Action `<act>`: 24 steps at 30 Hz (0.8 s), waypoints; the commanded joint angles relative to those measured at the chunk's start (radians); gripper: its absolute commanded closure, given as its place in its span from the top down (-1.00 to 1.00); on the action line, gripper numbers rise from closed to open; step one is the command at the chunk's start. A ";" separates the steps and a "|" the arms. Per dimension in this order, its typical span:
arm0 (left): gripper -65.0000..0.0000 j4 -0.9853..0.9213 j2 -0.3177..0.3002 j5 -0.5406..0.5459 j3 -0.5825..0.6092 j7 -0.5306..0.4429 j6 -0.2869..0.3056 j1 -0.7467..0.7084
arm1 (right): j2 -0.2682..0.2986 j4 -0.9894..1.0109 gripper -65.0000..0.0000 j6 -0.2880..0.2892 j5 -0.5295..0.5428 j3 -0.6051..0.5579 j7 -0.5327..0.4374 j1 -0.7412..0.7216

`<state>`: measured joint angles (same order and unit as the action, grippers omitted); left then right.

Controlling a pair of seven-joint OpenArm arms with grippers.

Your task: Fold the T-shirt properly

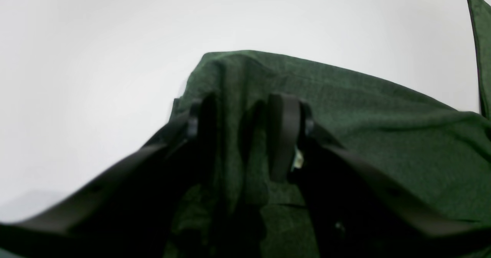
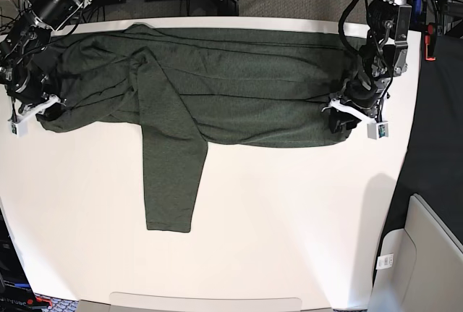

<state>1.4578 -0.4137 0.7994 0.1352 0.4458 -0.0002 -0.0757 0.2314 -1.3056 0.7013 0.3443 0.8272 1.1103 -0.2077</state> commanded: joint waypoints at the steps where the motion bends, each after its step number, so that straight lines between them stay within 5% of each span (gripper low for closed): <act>1: -0.38 0.019 -0.015 0.005 -0.010 -0.018 0.006 0.012 | 0.020 -0.006 -0.98 -0.003 -0.021 0.019 0.027 -0.006; 14: -0.38 0.019 -0.015 0.005 -0.007 -0.018 0.006 0.014 | 0.049 -0.096 -0.97 -0.003 0.012 0.116 0.069 0.077; 21: -0.38 0.019 -0.015 0.005 -0.009 -0.018 0.006 0.012 | 0.056 -0.168 -0.94 -0.003 0.301 0.100 0.070 0.136; 24: -0.38 0.019 -0.015 0.005 -0.009 -0.018 0.006 0.011 | 0.079 -0.170 -0.71 -0.003 0.419 0.050 0.070 0.155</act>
<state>1.4582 -0.4137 0.7994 0.1352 0.4454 -0.0006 -0.0780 0.2855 -1.4563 0.6930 0.7563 0.8692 1.1957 -0.0463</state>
